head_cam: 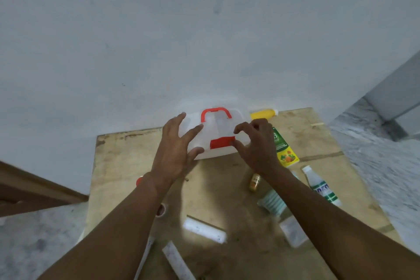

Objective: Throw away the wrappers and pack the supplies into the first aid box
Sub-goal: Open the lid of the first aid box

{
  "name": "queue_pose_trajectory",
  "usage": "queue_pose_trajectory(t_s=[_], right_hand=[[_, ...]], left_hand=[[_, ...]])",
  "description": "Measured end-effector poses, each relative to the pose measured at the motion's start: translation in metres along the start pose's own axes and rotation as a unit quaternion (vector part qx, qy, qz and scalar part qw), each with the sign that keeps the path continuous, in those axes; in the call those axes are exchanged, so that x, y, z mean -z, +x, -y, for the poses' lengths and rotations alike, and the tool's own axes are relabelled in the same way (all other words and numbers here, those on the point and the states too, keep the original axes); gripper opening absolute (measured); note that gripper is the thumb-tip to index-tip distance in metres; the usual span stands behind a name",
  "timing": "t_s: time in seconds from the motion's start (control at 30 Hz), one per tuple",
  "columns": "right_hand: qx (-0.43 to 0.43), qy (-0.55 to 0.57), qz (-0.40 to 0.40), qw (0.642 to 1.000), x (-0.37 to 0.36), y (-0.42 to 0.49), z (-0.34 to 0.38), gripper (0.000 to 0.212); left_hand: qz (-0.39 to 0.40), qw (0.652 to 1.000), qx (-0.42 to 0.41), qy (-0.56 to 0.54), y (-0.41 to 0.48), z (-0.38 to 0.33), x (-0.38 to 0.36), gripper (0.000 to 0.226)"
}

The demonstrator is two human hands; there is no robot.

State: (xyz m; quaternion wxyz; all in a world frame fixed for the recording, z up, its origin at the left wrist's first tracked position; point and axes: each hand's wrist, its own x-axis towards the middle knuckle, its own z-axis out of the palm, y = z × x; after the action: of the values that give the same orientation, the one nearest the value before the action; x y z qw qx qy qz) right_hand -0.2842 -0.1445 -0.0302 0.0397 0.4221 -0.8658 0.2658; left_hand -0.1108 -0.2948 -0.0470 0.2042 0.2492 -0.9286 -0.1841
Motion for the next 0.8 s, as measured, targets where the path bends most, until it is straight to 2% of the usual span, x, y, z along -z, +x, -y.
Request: queue_pose_trajectory(t_s=[0.1,0.17,0.23,0.3,0.4,0.5,0.6,0.8], right_hand=[[0.03,0.041,0.025,0.998,-0.002,0.004,-0.007,0.024],[0.034,0.085,0.064,0.994,-0.002,0.006,-0.013,0.023],[0.033,0.107,0.084,0.99,-0.001,0.007,-0.015,0.02],[0.036,0.12,0.081,0.989,0.0,0.005,-0.015,0.017],[0.038,0.13,0.069,0.988,0.001,0.002,-0.015,0.015],[0.045,0.137,0.071,0.987,0.0,-0.006,-0.016,0.019],[0.061,0.092,0.092,0.99,0.005,-0.018,-0.01,0.021],[0.106,-0.005,0.083,0.991,0.012,-0.03,0.013,0.017]], left_hand=[[0.008,0.989,0.093,-0.117,-0.004,-0.006,0.002,0.072],[-0.005,0.96,0.177,-0.217,-0.008,-0.013,0.001,0.088],[-0.009,0.92,0.243,-0.307,-0.011,-0.02,-0.003,0.087],[-0.004,0.894,0.284,-0.346,-0.014,-0.022,-0.009,0.089],[-0.018,0.884,0.306,-0.354,-0.017,-0.021,-0.015,0.087],[-0.019,0.888,0.292,-0.355,-0.025,-0.023,-0.012,0.079],[-0.013,0.894,0.279,-0.349,-0.033,-0.025,-0.006,0.073],[-0.008,0.897,0.274,-0.347,-0.043,-0.023,0.006,0.073]])
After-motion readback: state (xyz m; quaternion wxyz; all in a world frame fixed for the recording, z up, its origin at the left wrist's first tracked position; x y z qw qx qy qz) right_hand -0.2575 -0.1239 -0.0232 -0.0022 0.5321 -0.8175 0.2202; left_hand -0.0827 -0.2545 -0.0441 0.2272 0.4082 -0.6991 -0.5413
